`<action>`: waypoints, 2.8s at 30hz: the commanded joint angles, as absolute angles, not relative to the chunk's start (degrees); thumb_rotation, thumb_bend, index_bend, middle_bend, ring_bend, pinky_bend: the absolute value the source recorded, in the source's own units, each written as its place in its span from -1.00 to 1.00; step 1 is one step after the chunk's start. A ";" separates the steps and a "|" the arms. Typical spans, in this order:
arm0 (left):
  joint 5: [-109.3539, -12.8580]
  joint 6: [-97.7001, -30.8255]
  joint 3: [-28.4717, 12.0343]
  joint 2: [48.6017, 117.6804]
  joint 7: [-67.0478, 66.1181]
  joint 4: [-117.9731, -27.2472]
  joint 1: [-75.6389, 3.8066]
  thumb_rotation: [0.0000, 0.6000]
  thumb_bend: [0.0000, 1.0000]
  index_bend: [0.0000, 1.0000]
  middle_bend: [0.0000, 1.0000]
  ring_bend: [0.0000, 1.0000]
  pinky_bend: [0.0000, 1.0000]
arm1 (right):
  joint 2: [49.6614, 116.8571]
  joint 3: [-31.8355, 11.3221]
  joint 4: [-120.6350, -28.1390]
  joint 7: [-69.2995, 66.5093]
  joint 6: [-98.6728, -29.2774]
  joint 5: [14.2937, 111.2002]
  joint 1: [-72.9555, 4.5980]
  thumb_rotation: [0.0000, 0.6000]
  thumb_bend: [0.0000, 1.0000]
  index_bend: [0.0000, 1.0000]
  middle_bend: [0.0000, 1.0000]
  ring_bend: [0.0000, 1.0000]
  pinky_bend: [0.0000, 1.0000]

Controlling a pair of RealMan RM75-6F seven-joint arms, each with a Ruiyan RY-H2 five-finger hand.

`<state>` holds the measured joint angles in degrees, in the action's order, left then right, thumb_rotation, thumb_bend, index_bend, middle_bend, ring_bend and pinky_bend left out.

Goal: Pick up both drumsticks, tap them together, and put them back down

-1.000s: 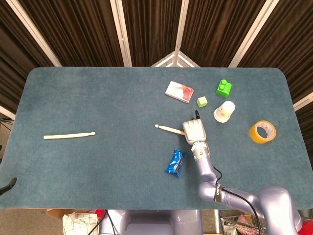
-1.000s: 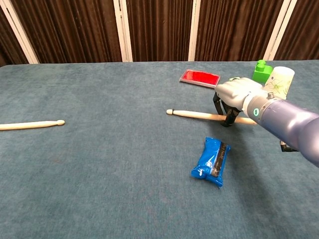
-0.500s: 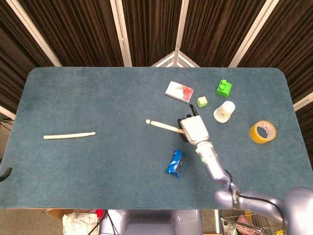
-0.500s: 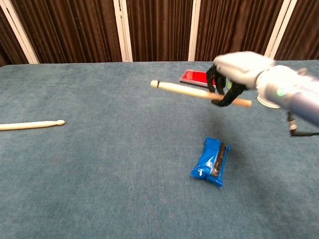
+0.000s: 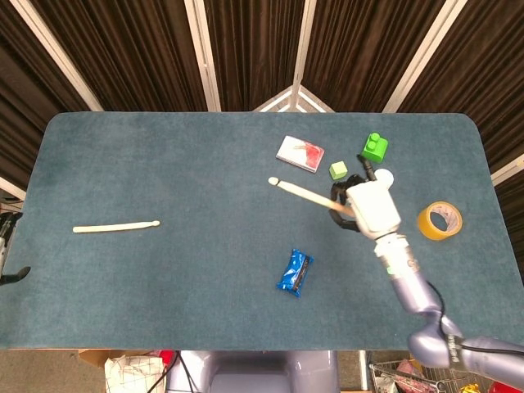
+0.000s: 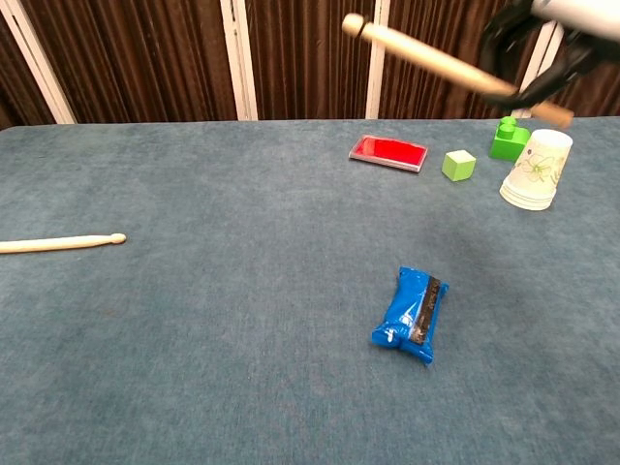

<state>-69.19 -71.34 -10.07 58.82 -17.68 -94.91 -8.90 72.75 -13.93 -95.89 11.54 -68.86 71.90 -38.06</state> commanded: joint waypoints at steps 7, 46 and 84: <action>-56.96 -59.73 -13.06 62.07 -20.01 -87.43 -17.79 1.00 -0.49 -0.56 -0.60 -1.00 -1.00 | 68.35 -14.09 -96.45 0.00 -71.70 78.74 -34.85 1.00 -0.10 0.40 0.29 -0.15 -0.92; -41.76 -49.50 -9.31 84.64 -29.45 -65.94 -33.57 1.00 -0.37 -0.21 -0.34 -0.95 -1.00 | 61.42 -17.12 -100.23 -2.86 -74.66 77.68 -30.56 1.00 -0.10 0.40 0.29 -0.13 -0.92; -43.12 -52.04 -7.26 89.48 -34.25 -63.06 -34.49 1.00 -0.32 0.05 -0.01 -0.84 -1.00 | 62.00 -17.89 -98.32 -3.22 -74.42 76.52 -29.92 1.00 -0.07 0.41 0.30 -0.12 -0.92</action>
